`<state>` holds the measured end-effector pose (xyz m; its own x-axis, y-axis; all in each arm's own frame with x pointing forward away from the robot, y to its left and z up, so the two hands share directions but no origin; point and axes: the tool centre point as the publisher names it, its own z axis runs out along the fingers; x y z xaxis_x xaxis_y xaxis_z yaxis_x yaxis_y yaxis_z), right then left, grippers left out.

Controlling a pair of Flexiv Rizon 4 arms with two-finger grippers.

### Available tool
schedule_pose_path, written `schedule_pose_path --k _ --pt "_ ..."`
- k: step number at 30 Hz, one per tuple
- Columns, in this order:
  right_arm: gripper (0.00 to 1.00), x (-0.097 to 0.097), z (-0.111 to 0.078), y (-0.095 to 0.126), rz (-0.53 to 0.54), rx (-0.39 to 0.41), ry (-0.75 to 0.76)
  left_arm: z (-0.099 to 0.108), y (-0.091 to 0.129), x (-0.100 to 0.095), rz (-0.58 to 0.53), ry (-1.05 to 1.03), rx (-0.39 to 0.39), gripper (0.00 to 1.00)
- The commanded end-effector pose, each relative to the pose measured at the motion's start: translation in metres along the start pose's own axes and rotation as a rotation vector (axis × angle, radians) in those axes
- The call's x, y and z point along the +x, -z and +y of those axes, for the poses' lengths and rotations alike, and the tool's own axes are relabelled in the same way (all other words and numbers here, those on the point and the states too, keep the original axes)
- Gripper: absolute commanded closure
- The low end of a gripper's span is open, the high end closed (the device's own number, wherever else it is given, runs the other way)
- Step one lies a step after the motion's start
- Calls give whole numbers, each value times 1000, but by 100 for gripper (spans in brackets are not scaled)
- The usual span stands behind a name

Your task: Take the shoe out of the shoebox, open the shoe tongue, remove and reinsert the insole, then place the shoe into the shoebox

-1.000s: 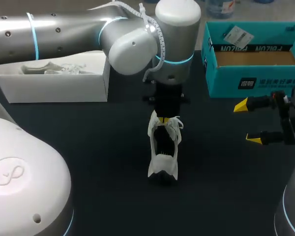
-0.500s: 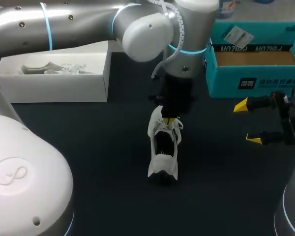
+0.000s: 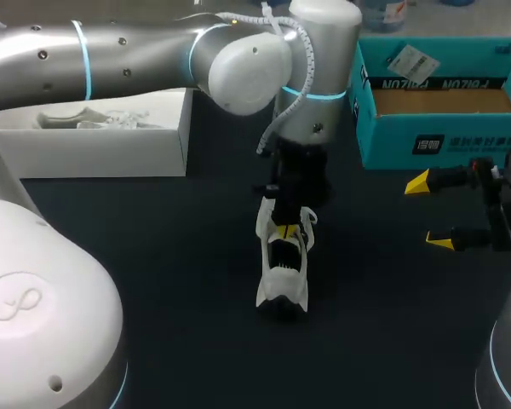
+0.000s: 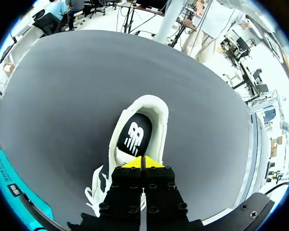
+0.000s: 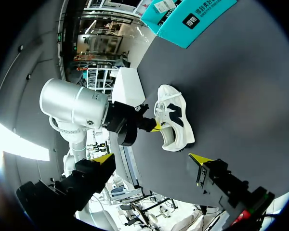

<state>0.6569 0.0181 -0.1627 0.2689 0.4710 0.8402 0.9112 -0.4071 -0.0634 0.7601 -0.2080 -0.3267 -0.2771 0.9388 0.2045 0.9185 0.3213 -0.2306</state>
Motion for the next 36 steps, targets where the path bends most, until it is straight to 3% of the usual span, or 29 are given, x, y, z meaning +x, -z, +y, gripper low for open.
schedule_pose_path --k 1,2,13,15,16,18,19,20,34,36 --pt "0 -2 -9 5 0 -14 -2 -2 29 6 -122 59 8 100" --pt "0 -2 -9 5 0 -14 -2 1 38 8 -161 67 45 100" --pt "0 -2 -9 5 0 -14 -2 1 38 8 -161 67 45 100" --pt "0 -2 -9 5 0 -14 -2 -17 43 13 -226 299 -7 100" --pt "0 -2 -9 5 0 -14 -2 -24 46 18 -260 403 33 100" --pt "0 -2 -9 5 0 -14 -2 -41 49 28 -329 743 20 100" --pt "0 -2 -9 5 0 -14 -2 -47 49 34 -349 867 70 100" --pt "0 -2 -9 5 0 -14 -2 -52 47 38 -359 959 36 100" --pt "0 -2 -9 5 0 -14 -2 -52 47 38 -359 959 36 100" --pt "0 -2 -9 5 0 -14 -2 -58 38 38 -365 991 0 100"
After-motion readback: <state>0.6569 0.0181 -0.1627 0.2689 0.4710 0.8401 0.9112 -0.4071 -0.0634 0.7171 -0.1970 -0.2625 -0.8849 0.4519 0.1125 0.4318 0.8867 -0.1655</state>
